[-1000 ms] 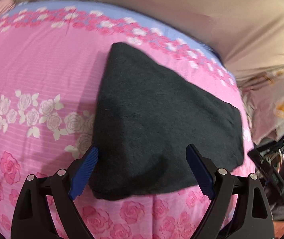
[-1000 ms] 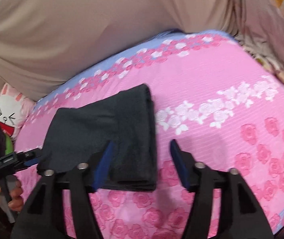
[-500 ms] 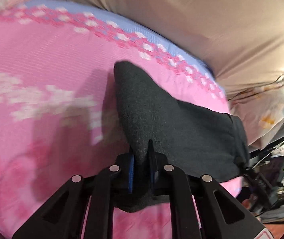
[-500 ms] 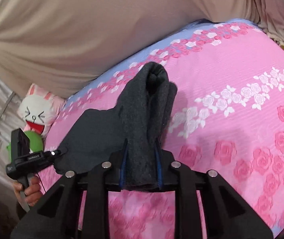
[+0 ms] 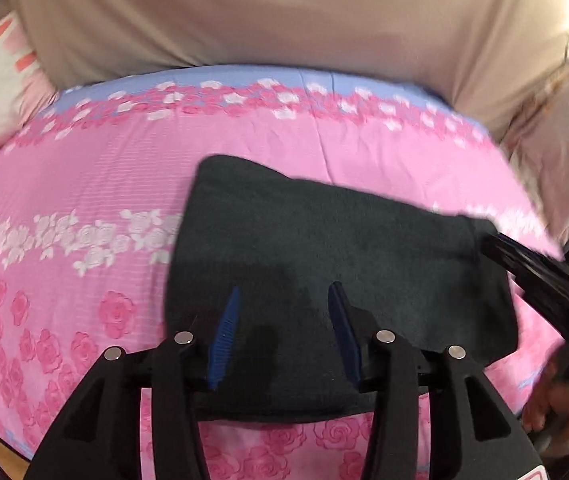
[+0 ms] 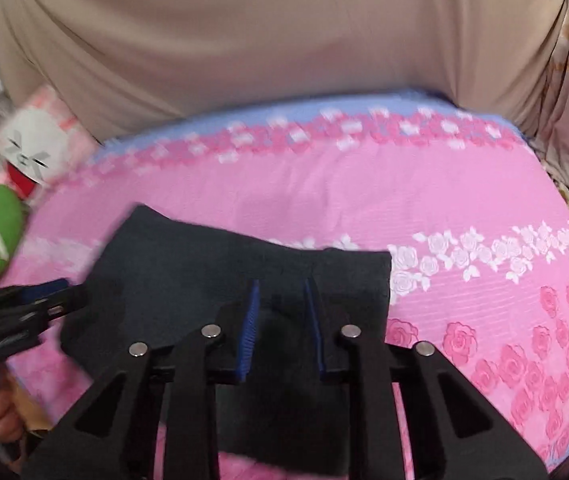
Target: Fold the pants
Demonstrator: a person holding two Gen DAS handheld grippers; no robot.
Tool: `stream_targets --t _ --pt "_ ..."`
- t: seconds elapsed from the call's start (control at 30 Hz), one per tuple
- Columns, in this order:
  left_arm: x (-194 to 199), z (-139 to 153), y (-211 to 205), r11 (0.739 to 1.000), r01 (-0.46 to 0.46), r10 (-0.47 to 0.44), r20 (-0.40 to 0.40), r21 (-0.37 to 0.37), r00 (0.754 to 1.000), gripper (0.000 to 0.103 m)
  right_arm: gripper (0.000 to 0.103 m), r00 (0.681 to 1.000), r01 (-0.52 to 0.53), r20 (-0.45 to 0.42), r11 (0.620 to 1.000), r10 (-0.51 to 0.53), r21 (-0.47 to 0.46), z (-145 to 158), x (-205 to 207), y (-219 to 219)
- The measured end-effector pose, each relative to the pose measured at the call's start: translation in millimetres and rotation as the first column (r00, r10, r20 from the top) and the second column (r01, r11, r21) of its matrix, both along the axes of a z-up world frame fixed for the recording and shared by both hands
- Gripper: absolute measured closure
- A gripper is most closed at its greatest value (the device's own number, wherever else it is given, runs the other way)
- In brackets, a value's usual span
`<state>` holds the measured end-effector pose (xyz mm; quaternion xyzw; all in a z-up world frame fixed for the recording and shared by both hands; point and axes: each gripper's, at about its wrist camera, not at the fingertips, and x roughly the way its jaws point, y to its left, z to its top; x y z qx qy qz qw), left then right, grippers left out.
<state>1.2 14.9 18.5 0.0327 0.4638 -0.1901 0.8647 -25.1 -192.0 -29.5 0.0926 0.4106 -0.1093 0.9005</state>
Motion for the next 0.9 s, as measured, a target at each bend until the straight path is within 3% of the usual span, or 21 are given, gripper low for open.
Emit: stream_targets --t 0.1,0.2,0.33,0.5,0.6,0.67,0.77,0.83,0.9 --pt "-3.3 -13.1 -8.8 0.997 -0.012 0.01 0.022 0.082 1.0 0.06 0.082 0.998 0.022 0.051 0.992 -0.029 0.124 7.0 -10.4 -8.3" --pt "-6.9 -21.7 -6.8 0.994 -0.015 0.013 0.02 0.109 1.0 0.06 0.081 0.995 -0.029 0.102 0.996 0.021 0.083 22.2 -29.7 9.5" --pt "-11.6 -25.8 -7.1 0.991 -0.02 0.015 0.043 0.133 0.999 0.06 0.083 0.999 0.014 -0.033 0.999 -0.013 0.041 -12.7 -24.3 8.3" --pt "-18.6 -27.3 -3.7 0.987 -0.038 0.028 0.066 0.156 0.997 0.059 0.081 0.998 -0.023 0.065 1.0 0.022 0.01 17.1 -75.5 27.9" --pt "-22.2 -27.3 -0.2 0.987 -0.048 0.038 0.072 0.151 0.997 0.056 0.081 0.999 -0.036 -0.029 0.999 0.035 -0.01 -11.3 -77.1 25.9" --pt "-25.4 -25.6 4.8 0.989 -0.051 0.042 0.071 0.135 0.997 0.052 0.081 0.999 -0.034 -0.006 0.999 0.033 -0.024 -13.3 -83.7 27.2" --pt "-26.8 -18.0 26.2 0.995 -0.079 0.076 0.052 0.063 0.996 0.043 0.076 0.999 -0.016 0.042 1.0 0.017 -0.004 7.7 -101.3 25.8" --pt "-23.5 -12.9 51.9 0.991 -0.124 0.125 0.014 -0.047 0.992 0.035 0.07 0.998 0.008 0.054 1.0 -0.009 0.009 13.1 -111.0 16.8" --pt "-14.7 -13.5 74.1 0.976 -0.161 0.156 -0.042 -0.149 0.987 0.021 0.065 0.998 0.027 0.058 0.998 -0.03 0.059 11.7 -117.2 3.9"
